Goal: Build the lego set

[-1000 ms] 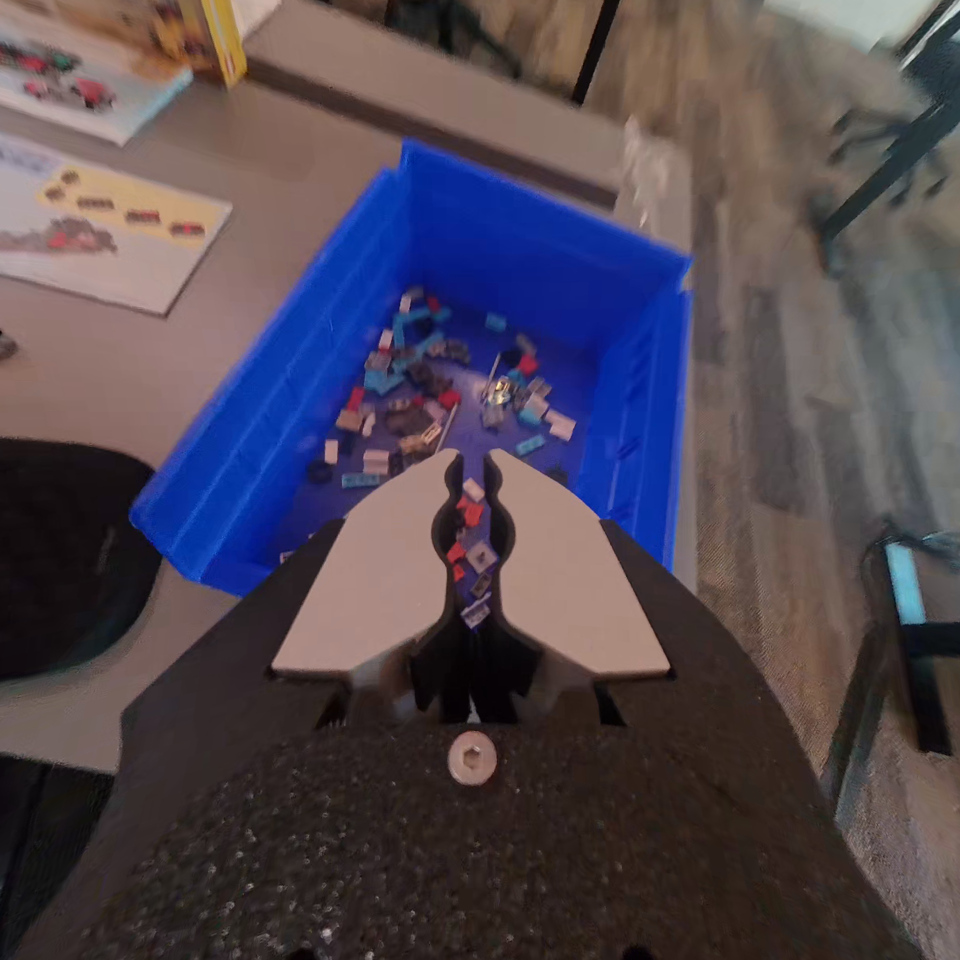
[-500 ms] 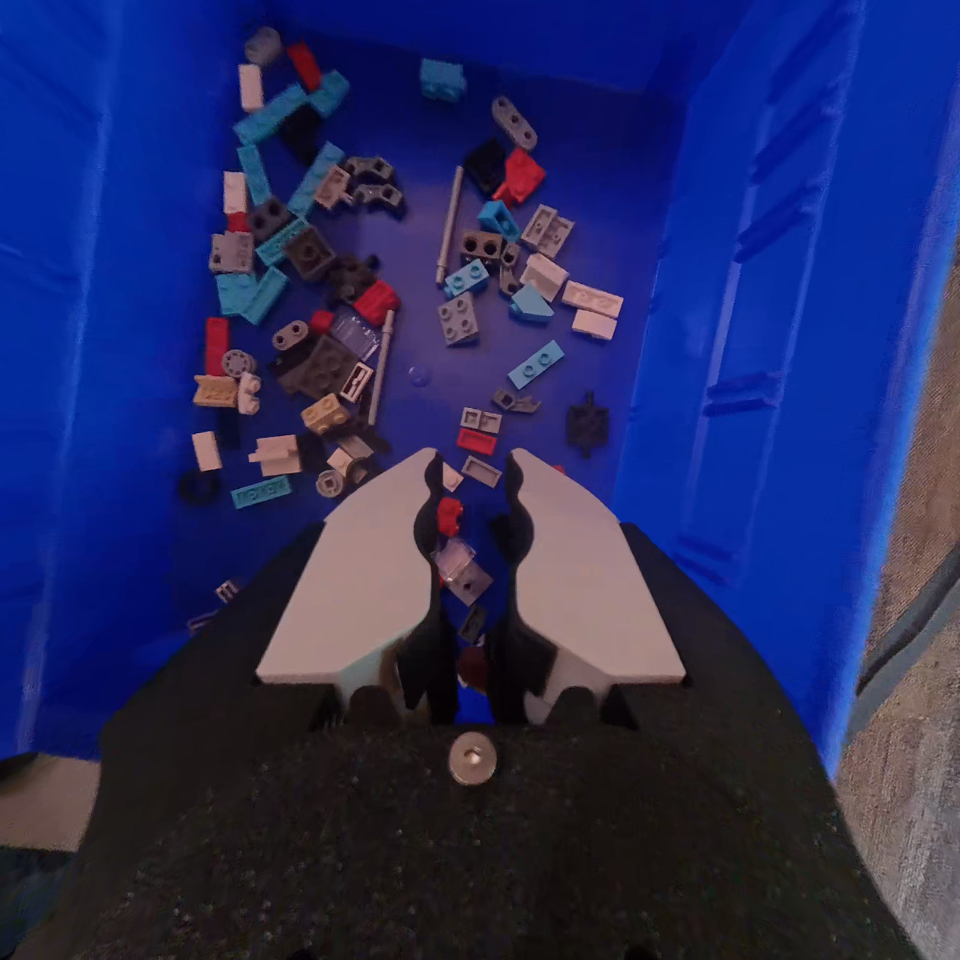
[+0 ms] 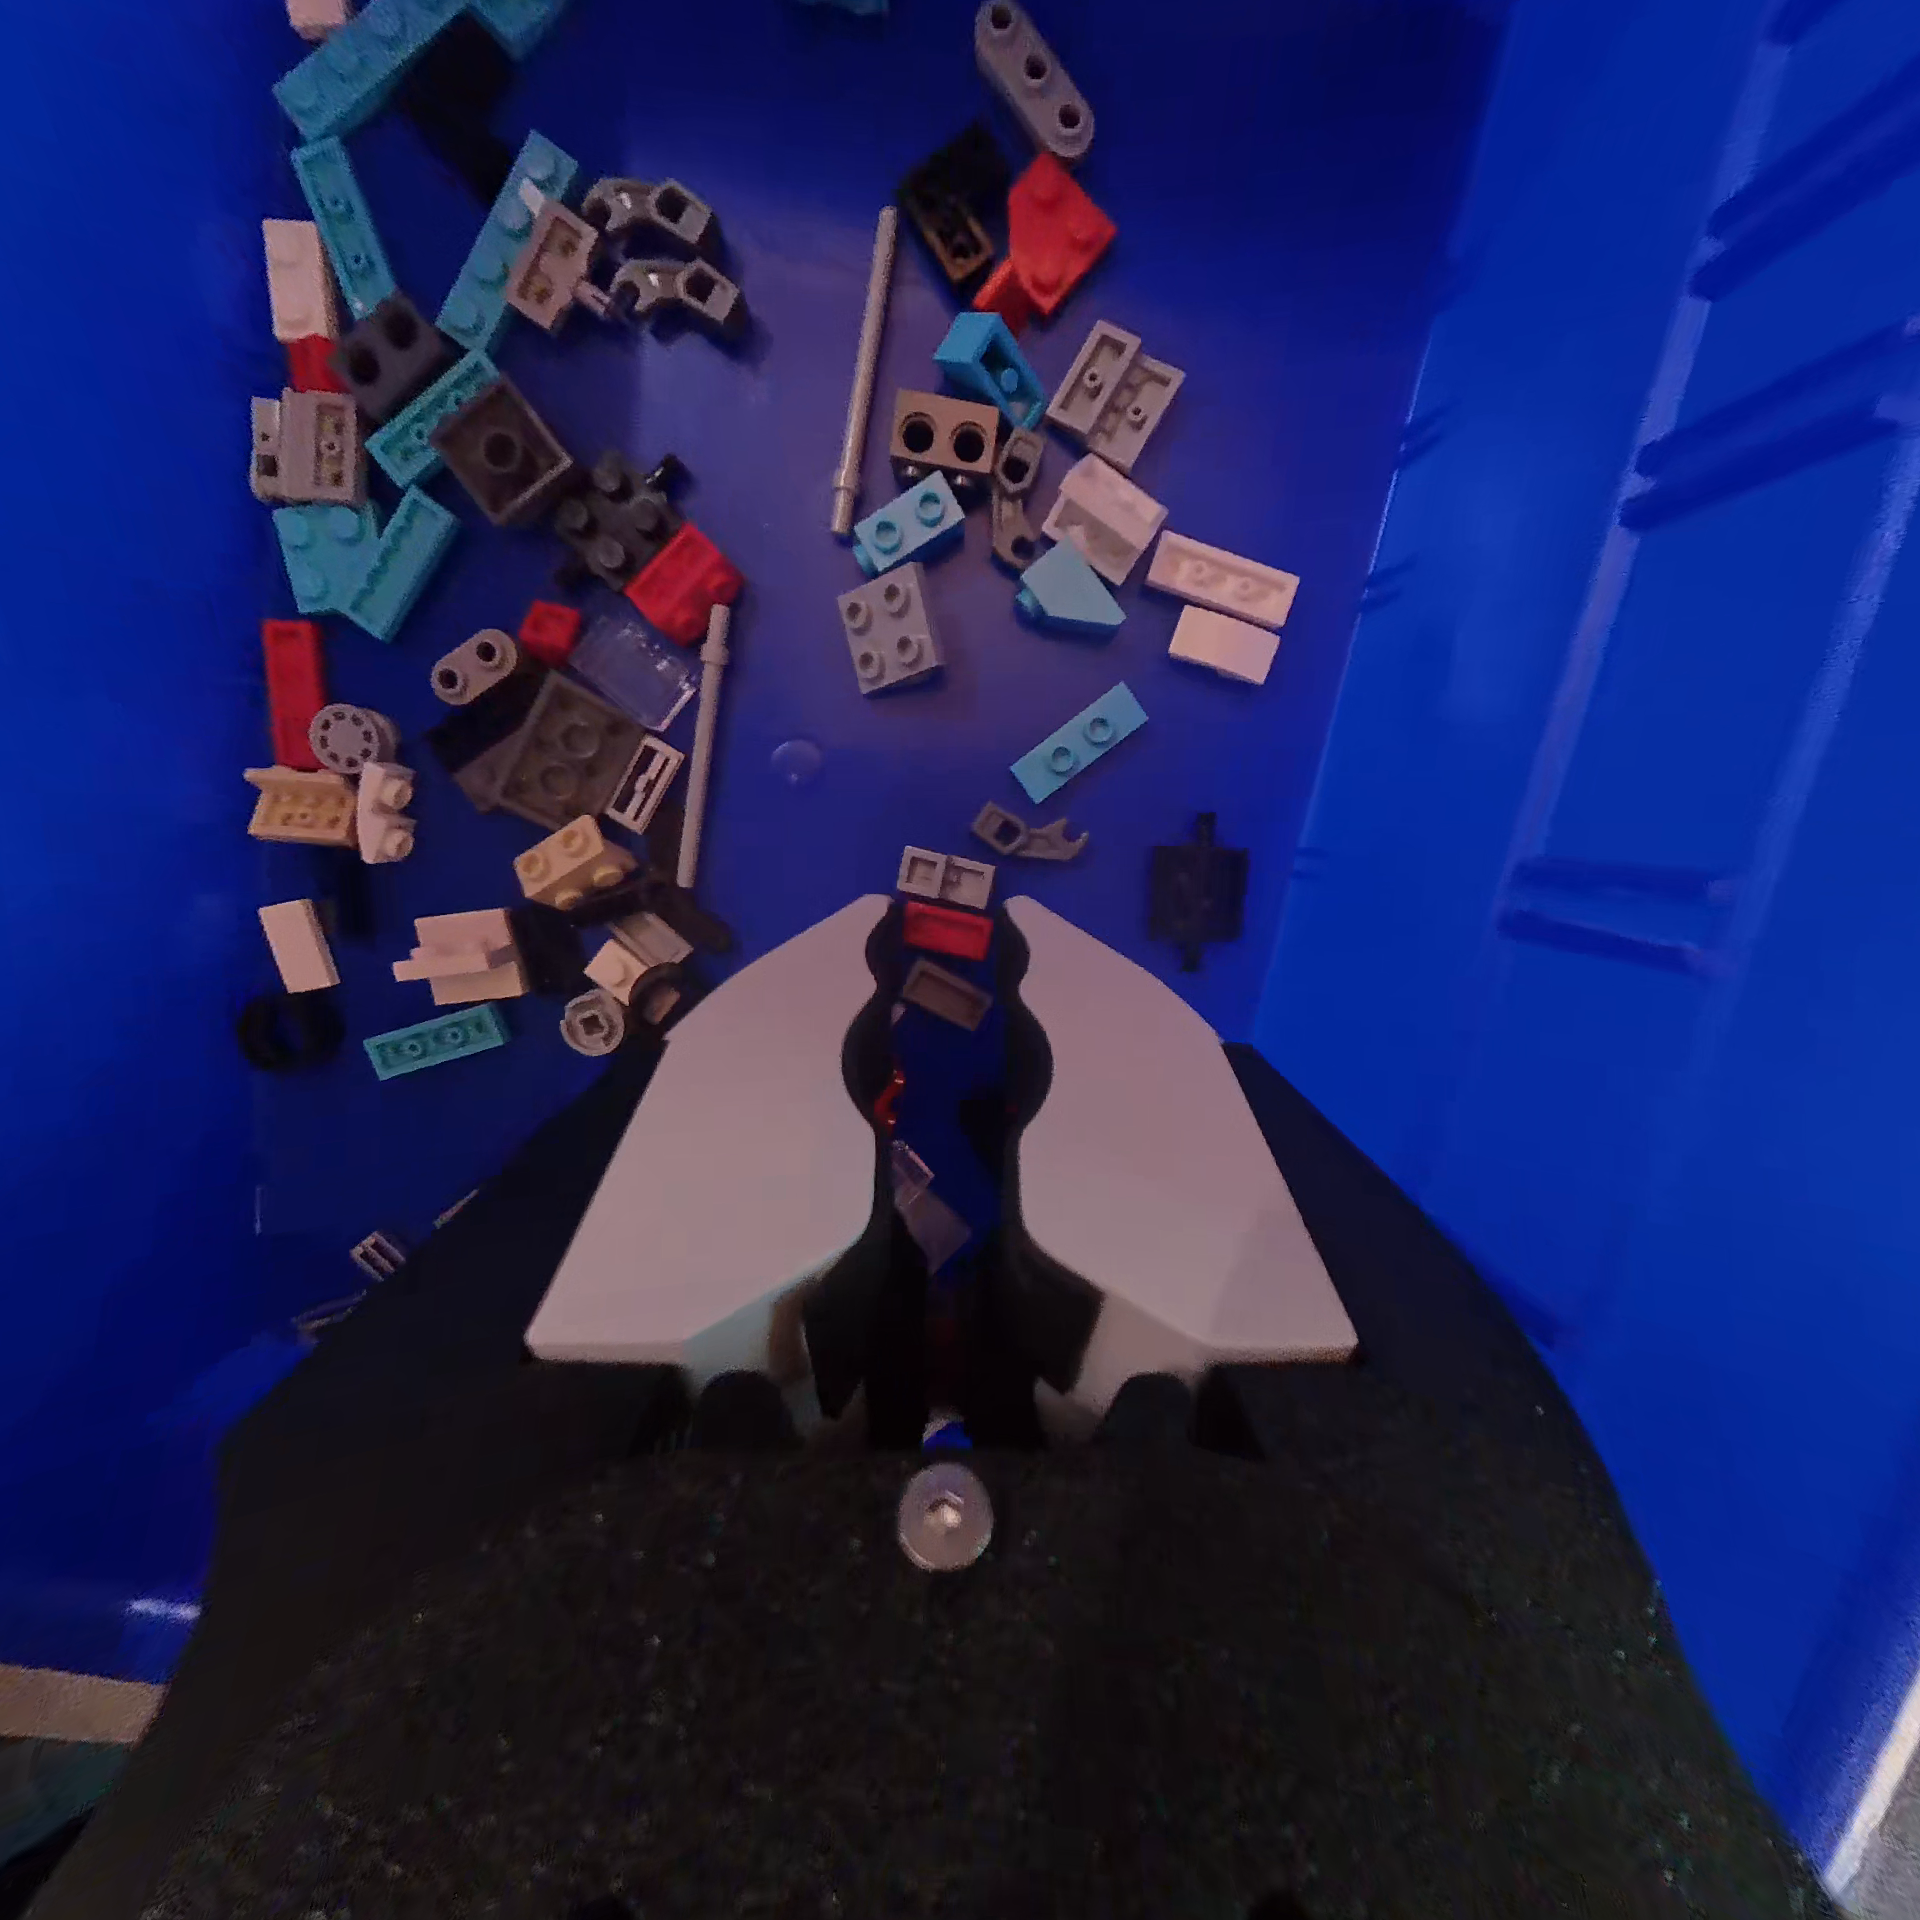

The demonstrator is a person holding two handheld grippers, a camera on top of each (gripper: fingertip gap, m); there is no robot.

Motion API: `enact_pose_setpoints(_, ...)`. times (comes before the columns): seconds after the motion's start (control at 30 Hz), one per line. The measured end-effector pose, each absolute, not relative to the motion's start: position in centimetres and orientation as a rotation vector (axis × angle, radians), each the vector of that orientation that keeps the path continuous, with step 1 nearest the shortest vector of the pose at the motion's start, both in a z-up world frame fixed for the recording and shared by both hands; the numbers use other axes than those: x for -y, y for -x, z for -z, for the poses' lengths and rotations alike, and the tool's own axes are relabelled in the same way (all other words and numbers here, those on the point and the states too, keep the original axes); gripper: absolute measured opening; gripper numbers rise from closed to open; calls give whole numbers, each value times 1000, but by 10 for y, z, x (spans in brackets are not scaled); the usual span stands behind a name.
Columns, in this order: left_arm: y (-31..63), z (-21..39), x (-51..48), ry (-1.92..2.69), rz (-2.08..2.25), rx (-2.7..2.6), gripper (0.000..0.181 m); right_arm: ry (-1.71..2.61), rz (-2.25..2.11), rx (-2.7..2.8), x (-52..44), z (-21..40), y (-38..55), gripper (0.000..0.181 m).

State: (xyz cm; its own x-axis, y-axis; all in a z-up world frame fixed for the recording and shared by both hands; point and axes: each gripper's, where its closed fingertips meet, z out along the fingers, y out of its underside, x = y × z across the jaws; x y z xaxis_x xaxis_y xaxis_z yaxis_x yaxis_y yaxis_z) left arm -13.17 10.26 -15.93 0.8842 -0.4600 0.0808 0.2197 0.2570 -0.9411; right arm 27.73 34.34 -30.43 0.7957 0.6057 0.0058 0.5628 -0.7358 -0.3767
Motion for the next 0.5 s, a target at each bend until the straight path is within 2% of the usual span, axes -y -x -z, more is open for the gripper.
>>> enact_pose_setpoints(0.13, 130, 160, -104, 1239, 457, -237, 25, 2508, -185, 945, -341, 287, -266, 17)
enact_pose_setpoints(0.3, 122, 163, -106, 1273, 434, -286, 26, 2047, -372, 1033, -318, 197, -200, 16)
enact_pose_setpoints(0.4, 105, 158, -104, 1265, 433, -376, 29, 1661, -849, 1097, -259, 124, -120, 16)
enact_pose_setpoints(0.5, 82, 143, -102, 1214, 428, -481, 32, 1329, -1558, 1148, -173, 77, -48, 16)
